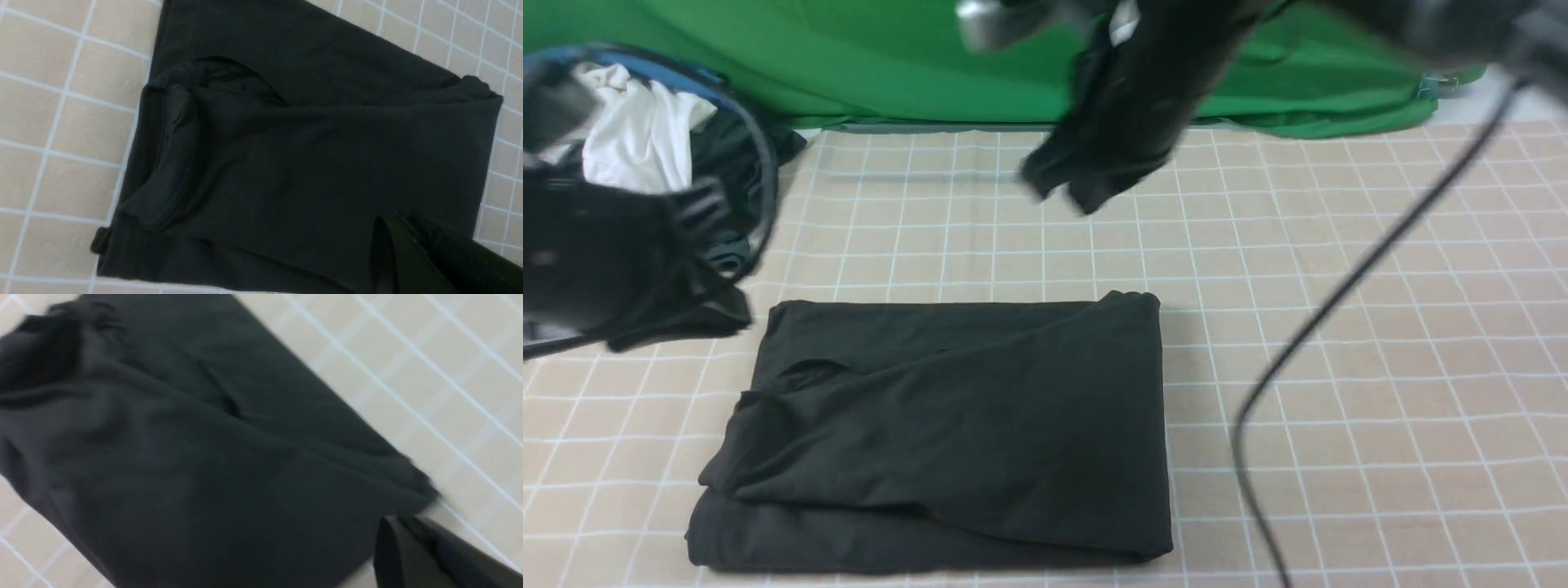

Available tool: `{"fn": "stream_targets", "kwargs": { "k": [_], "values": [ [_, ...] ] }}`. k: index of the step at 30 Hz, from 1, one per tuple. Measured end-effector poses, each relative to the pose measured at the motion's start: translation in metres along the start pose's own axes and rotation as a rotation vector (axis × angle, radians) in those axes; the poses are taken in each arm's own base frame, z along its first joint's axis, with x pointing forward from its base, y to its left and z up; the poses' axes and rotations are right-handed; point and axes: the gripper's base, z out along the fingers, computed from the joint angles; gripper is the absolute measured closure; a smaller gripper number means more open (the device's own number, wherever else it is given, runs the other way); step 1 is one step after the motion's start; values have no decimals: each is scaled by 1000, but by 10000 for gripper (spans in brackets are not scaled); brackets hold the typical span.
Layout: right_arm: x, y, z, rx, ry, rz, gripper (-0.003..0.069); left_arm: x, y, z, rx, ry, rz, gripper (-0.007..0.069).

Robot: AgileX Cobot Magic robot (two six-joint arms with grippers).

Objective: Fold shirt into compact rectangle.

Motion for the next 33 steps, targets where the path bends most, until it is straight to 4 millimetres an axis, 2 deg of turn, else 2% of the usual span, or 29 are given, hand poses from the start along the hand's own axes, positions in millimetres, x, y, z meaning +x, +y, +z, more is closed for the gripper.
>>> {"fn": "stream_targets", "kwargs": {
  "k": [2,3,4,6,8,9,10,12,13,15,21,24,25,27,28,29,33],
  "values": [
    [12,-7,-9,9,21,16,623,-6,2,22,-3,58,0,612],
    [13,-8,-9,10,24,18,623,-7,2,25,-3,64,4,612],
    [25,-10,-8,11,60,27,623,-10,4,44,-8,116,1,612],
    [37,-12,-7,11,88,36,623,-8,7,66,-23,176,10,612],
    [48,-13,1,12,110,34,623,3,11,91,-51,238,28,612],
    [49,-13,2,12,111,32,623,4,11,93,-52,239,29,612],
    [56,-13,9,11,123,26,623,20,15,109,-80,278,45,612],
    [60,-13,14,10,135,25,623,28,19,116,-94,290,49,612],
    [65,-14,19,10,150,26,623,40,27,124,-117,302,40,612],
    [67,-15,23,10,156,28,623,46,33,127,-137,306,39,612],
    [66,-16,24,13,133,30,623,45,38,123,-153,299,2,612],
    [66,-16,24,14,130,30,623,30,29,105,-137,238,18,612],
    [66,-16,24,14,129,30,623,18,20,89,-126,163,18,612],
    [66,-16,24,13,129,30,623,4,12,71,-129,83,6,612],
    [66,-16,24,13,129,30,623,3,12,69,-131,76,13,612],
    [66,-16,24,13,129,30,623,-9,7,56,-159,30,10,612],
    [66,-16,24,14,124,30,623,-23,5,50,-218,7,22,612]
  ]
}}
